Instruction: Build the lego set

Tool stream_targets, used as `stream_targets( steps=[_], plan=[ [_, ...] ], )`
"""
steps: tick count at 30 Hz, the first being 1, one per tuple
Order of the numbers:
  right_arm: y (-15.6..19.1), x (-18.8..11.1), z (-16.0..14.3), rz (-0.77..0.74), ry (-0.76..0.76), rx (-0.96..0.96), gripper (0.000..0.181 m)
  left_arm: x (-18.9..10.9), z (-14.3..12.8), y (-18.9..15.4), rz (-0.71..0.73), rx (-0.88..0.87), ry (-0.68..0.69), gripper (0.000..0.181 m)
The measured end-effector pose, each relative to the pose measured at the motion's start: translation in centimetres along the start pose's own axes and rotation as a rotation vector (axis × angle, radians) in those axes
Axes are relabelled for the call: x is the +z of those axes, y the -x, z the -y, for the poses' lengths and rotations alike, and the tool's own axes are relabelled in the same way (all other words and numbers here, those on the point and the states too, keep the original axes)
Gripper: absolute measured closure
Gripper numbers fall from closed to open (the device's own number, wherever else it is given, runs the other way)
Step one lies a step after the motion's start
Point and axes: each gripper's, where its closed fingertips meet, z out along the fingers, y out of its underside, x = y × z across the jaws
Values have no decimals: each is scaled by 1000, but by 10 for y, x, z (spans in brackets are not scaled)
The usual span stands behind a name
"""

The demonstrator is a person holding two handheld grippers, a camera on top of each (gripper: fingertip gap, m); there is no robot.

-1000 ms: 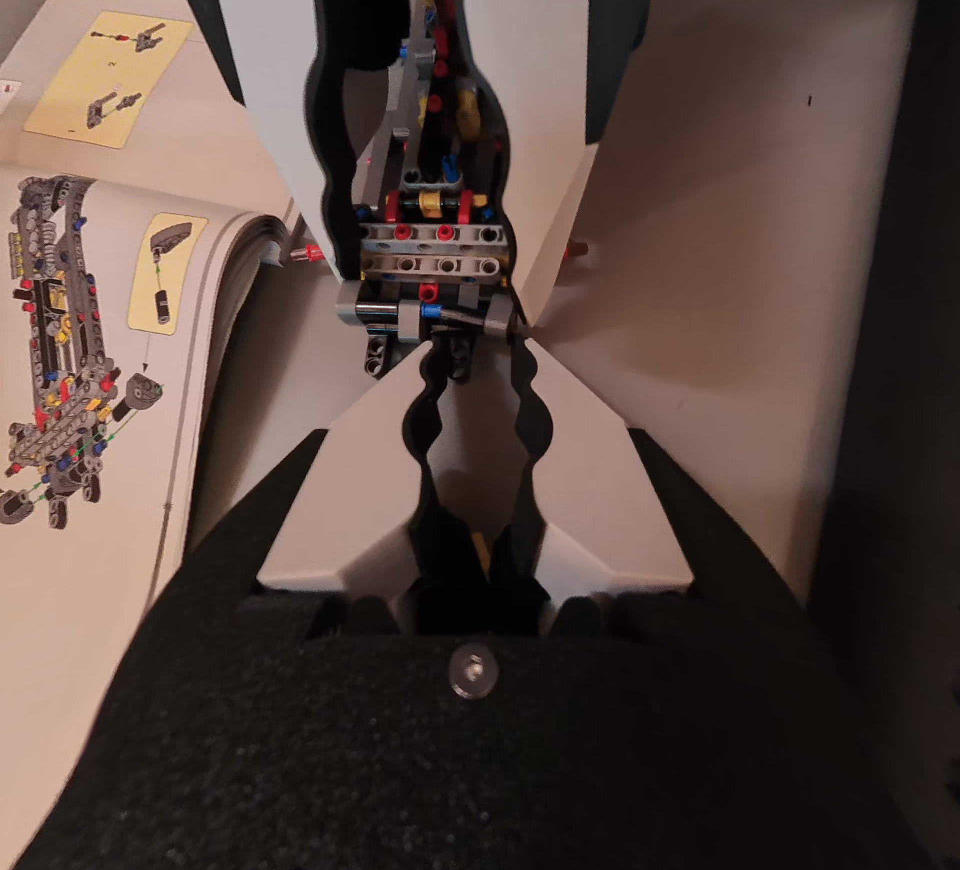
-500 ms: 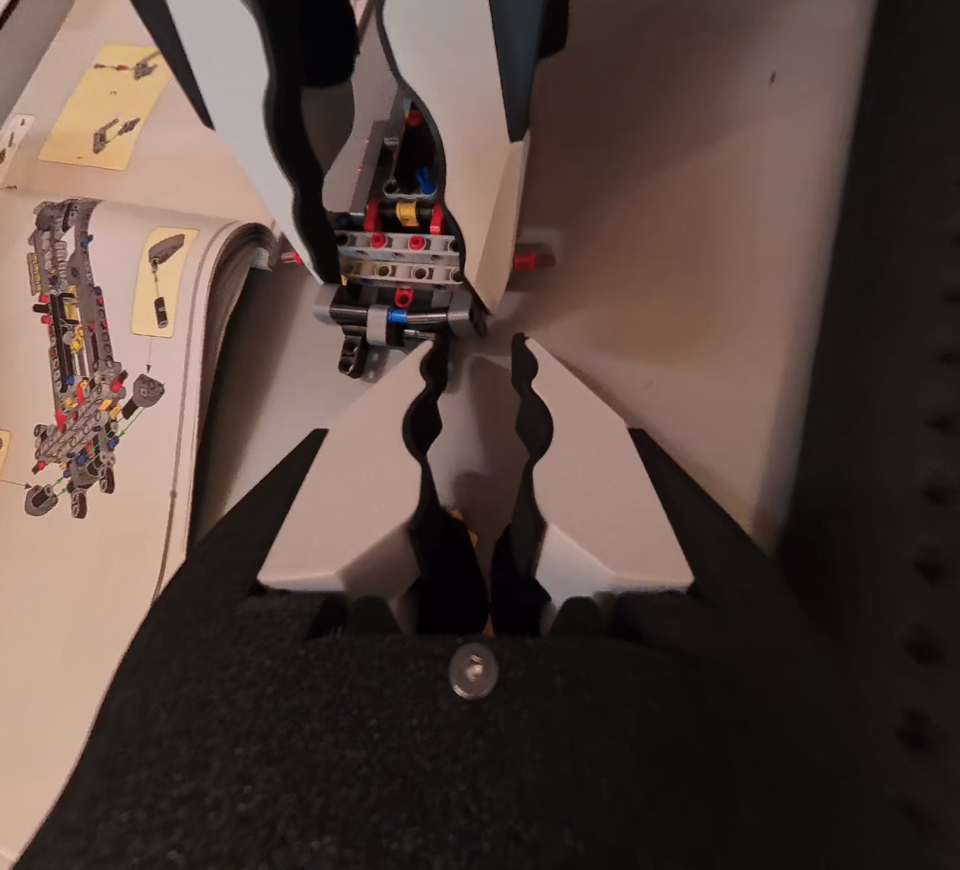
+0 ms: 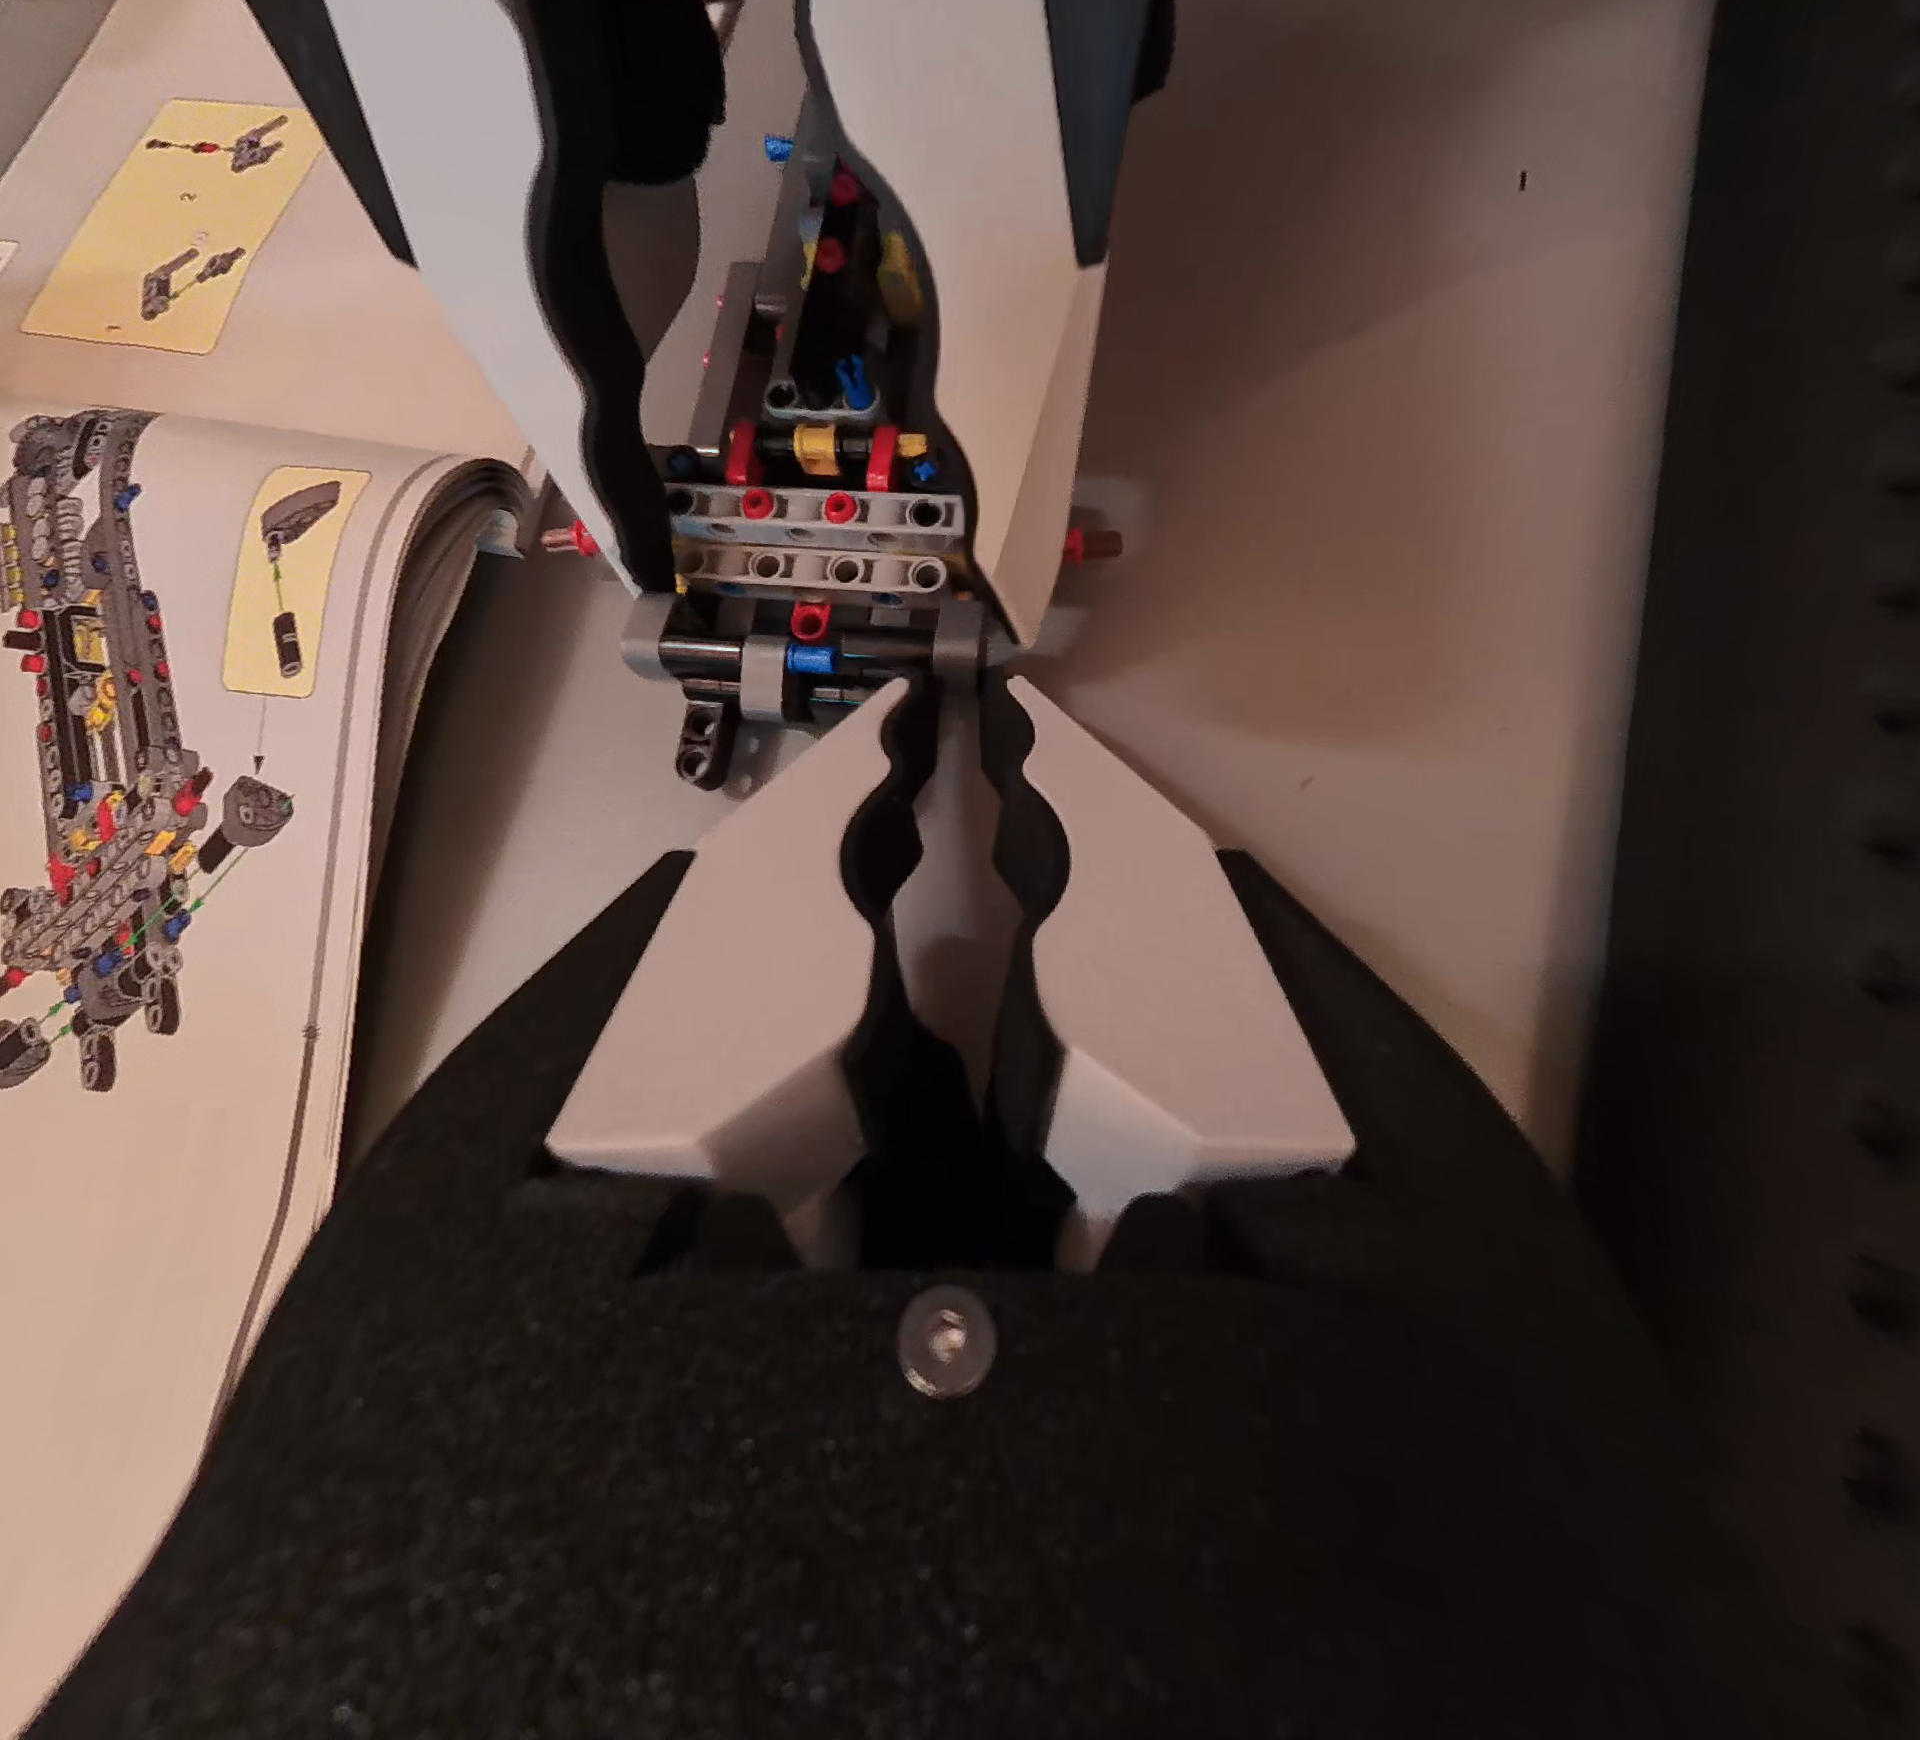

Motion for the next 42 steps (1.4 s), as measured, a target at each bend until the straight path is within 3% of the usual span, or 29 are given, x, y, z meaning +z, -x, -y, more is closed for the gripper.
stream_targets(
  steps=[6,14,20,28,42],
  plan=[
    [-2,-2,4,-5,-2,-5,98,-7,5,-4,-42,-18,-51,175],
    [0,-20,7,-38,23,27,106,-12,-3,0,-60,-26,-42,175],
    [-3,3,12,-42,23,-30,92,-7,-6,-1,-72,-3,-4,175],
    [-4,11,8,-8,37,-28,108,-4,-5,3,-62,-9,1,175],
    [-3,12,8,16,32,-9,109,-6,-4,3,-62,-22,-10,175]
  ],
)
